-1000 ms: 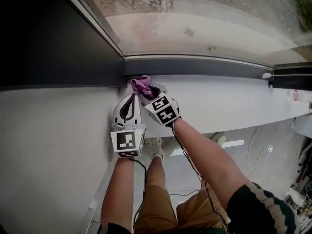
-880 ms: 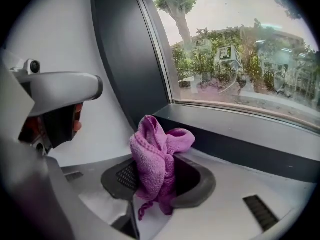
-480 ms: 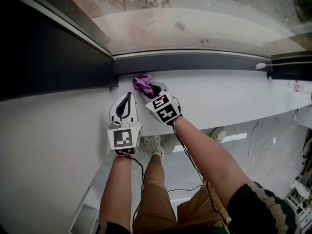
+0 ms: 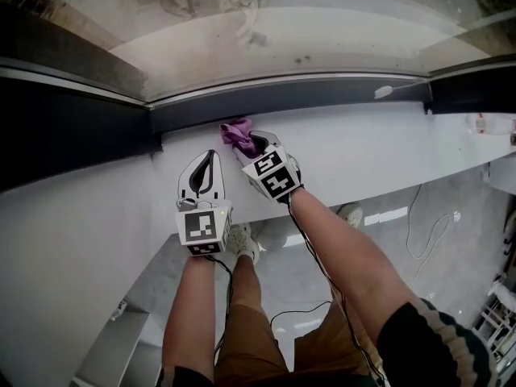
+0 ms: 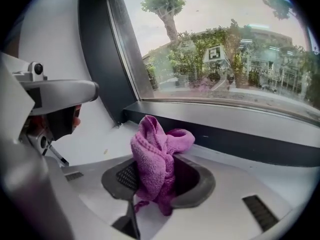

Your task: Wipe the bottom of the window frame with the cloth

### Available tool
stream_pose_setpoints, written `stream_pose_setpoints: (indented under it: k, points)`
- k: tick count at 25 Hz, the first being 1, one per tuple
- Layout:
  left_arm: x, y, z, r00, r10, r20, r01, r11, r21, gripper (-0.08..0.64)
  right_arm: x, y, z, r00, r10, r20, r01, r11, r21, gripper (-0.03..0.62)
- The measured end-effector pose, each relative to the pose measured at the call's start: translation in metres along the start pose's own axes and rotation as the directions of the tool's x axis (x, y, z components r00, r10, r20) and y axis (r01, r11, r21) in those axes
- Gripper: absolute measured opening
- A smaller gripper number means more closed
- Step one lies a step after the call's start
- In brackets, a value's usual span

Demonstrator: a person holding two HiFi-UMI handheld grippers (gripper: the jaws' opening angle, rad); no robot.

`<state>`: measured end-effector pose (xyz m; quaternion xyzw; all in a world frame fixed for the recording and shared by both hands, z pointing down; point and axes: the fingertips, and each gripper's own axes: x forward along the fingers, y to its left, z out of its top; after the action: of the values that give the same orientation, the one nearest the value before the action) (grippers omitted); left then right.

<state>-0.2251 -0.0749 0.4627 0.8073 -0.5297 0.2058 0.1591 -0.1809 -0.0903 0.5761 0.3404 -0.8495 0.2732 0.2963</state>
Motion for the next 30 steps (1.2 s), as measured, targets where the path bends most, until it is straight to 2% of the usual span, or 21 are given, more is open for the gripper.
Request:
stream_pose_setpoints:
  k: [9, 15, 23, 30]
  points:
    - [0.03, -0.068, 0.02, 0.999, -0.052, -0.008, 0.052, 0.998, 0.029, 0.005, -0.049, -0.061, -0.022, 0.999, -0.038, 0.004, 0.037, 0.999, 0.036, 0.16]
    - [0.039, -0.098, 0.028, 0.997, -0.075, -0.019, 0.075, 0.996, 0.038, 0.005, -0.075, -0.086, -0.031, 0.998, -0.064, 0.014, 0.063, 0.997, 0.049, 0.16]
    - [0.078, -0.163, 0.036, 0.991, -0.13, -0.038, 0.133, 0.989, 0.063, 0.005, -0.111, -0.146, -0.051, 0.995, -0.096, 0.034, 0.092, 0.992, 0.082, 0.16]
    - [0.103, -0.212, 0.057, 0.987, -0.163, -0.013, 0.164, 0.982, 0.091, 0.005, -0.142, -0.191, -0.067, 0.991, -0.124, 0.039, 0.12, 0.988, 0.098, 0.16]
